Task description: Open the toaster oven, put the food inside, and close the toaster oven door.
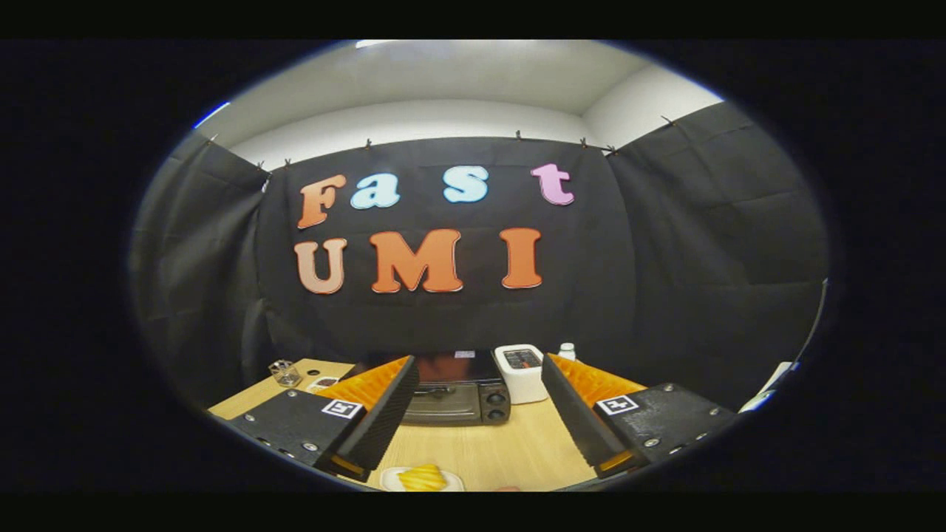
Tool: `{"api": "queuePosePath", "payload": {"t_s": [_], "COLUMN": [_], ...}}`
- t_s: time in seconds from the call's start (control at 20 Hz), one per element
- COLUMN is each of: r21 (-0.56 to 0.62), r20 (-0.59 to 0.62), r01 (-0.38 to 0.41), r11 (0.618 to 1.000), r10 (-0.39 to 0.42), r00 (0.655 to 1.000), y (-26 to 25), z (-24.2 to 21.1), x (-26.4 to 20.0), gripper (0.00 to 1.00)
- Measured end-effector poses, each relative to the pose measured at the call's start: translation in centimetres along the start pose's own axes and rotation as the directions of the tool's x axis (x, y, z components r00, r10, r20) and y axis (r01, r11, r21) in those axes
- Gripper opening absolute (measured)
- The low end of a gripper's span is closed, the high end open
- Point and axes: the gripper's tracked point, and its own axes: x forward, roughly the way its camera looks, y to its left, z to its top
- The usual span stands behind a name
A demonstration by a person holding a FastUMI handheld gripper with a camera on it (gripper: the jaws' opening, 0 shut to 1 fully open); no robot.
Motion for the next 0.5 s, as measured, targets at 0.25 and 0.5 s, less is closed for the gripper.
{"api": "queuePosePath", "payload": {"t_s": [0.25,0.5], "r21": [-0.003,0.012], "r20": [0.009,-0.001], "r01": [0.021,-0.015], "r11": [1.0,1.0], "r10": [-0.021,0.015], "r00": [1.0,1.0], "y": [-0.4,1.9], "z": [0.0,-0.5], "x": [0.8,3.7], "gripper": [0.99,0.99]}}
